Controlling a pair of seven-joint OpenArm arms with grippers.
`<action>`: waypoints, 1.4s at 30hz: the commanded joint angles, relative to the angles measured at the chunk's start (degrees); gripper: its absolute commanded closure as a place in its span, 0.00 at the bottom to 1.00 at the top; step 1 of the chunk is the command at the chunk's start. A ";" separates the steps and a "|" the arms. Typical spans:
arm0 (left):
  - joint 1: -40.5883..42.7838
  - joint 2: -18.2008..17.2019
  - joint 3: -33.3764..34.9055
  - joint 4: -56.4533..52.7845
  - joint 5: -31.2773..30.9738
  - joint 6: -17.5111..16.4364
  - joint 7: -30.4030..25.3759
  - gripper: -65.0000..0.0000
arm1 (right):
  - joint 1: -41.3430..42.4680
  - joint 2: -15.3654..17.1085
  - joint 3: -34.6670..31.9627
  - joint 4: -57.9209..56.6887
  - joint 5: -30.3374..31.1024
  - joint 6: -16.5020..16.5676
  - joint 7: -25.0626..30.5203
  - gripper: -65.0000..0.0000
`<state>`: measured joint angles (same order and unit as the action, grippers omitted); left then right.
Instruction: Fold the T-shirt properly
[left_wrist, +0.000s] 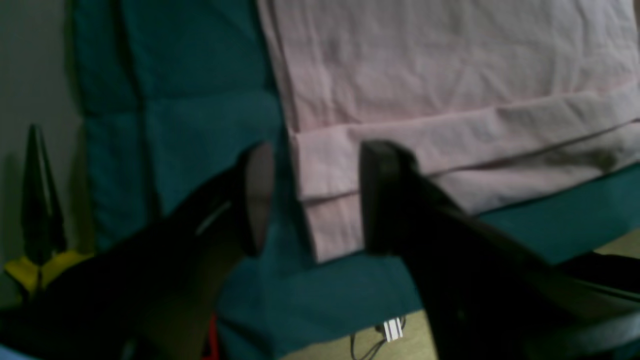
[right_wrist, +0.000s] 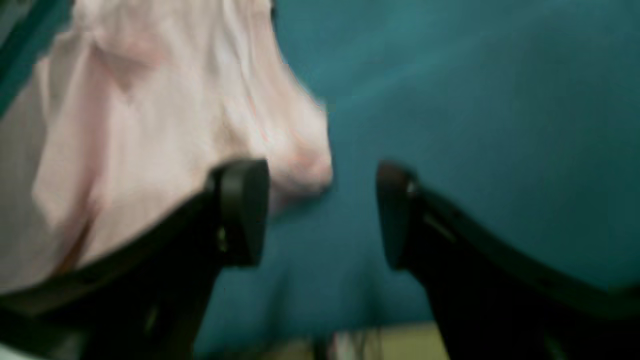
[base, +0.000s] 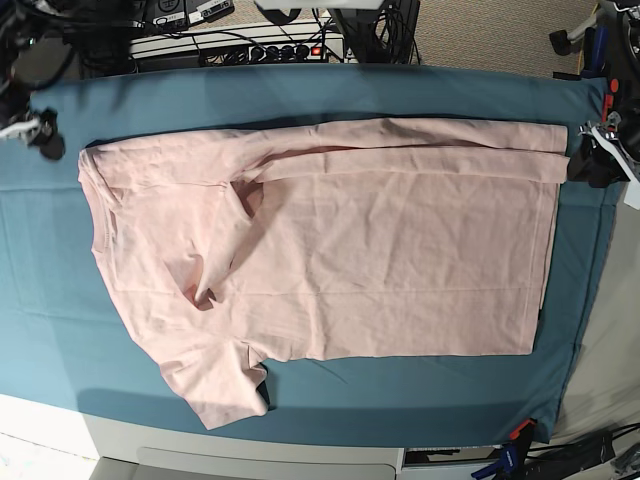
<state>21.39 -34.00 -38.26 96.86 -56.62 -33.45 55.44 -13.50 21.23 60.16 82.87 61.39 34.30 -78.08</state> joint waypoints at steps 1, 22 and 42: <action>-0.15 -1.25 -0.48 0.74 -1.46 -0.22 -1.01 0.55 | 0.33 1.51 0.39 -1.31 2.73 0.42 1.03 0.46; -0.15 -1.25 -0.48 0.74 -1.68 -0.22 -1.01 0.55 | 8.13 0.02 -3.61 -11.43 -0.17 1.86 4.35 0.46; -0.42 -1.27 -0.48 0.74 -1.68 2.12 1.53 0.55 | 8.11 -2.62 -7.98 -11.43 1.70 1.86 3.06 0.69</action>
<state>21.23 -34.00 -38.26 96.86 -57.25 -31.00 57.76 -5.58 17.65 52.10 70.76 62.50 35.86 -75.02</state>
